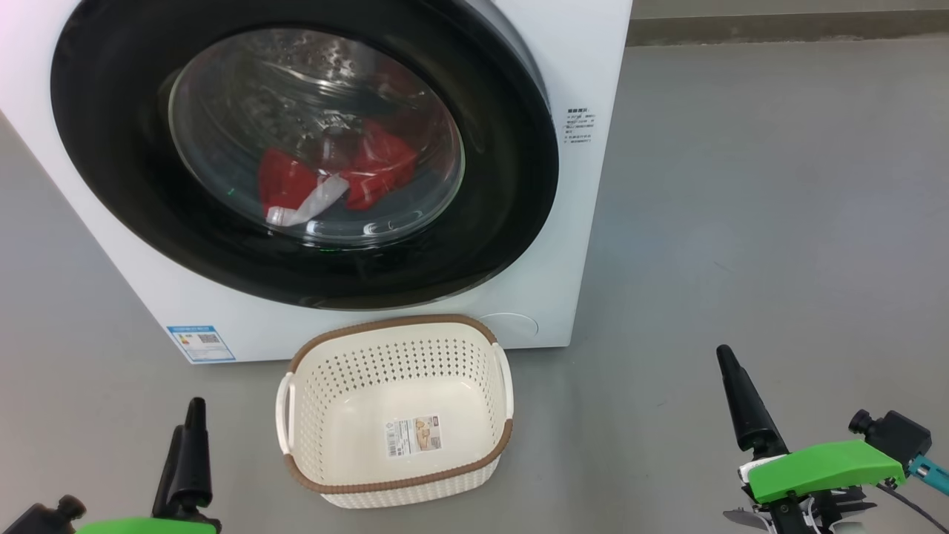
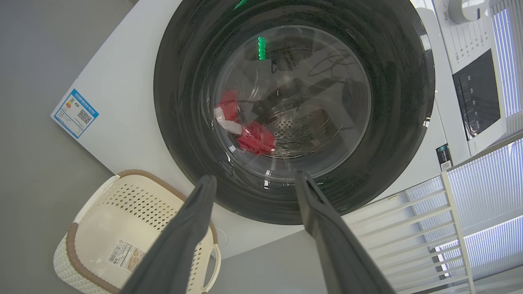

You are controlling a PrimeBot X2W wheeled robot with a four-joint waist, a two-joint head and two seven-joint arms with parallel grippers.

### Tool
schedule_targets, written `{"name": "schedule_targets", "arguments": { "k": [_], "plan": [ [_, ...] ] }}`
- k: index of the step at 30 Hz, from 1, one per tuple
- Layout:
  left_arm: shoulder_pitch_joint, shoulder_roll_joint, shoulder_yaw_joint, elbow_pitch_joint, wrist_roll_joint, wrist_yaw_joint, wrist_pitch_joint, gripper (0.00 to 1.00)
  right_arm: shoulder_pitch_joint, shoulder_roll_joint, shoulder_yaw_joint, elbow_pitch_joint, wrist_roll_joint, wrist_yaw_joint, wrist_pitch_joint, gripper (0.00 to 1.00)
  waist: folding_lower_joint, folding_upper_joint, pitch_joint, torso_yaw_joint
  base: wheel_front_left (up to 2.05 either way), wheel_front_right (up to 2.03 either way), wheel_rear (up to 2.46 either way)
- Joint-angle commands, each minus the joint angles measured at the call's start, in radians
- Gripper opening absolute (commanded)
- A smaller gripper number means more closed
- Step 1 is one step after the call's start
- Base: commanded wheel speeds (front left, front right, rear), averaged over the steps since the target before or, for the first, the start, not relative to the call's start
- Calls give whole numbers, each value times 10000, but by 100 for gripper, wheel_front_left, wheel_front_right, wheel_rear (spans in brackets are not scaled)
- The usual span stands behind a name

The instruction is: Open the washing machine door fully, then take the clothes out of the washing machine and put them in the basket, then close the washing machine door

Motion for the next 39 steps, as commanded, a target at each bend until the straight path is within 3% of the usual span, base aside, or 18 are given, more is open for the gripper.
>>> {"name": "schedule_targets", "arguments": {
  "k": [1,16,39],
  "plan": [
    [-388,211,160,-331,431,-19,-145,100,-569,-94,200,-268,-452,7,-105,100,-1,0,3,5,0,0,0],
    [-377,136,119,-526,3226,-23,-589,100,-659,69,231,-245,-3625,9,-543,100,-1,0,-24,81,0,0,0],
    [-299,154,28,-573,5666,-29,-1240,100,-875,120,568,-64,-6430,12,-1186,100,-1,0,-103,165,0,0,0]
  ]
}}
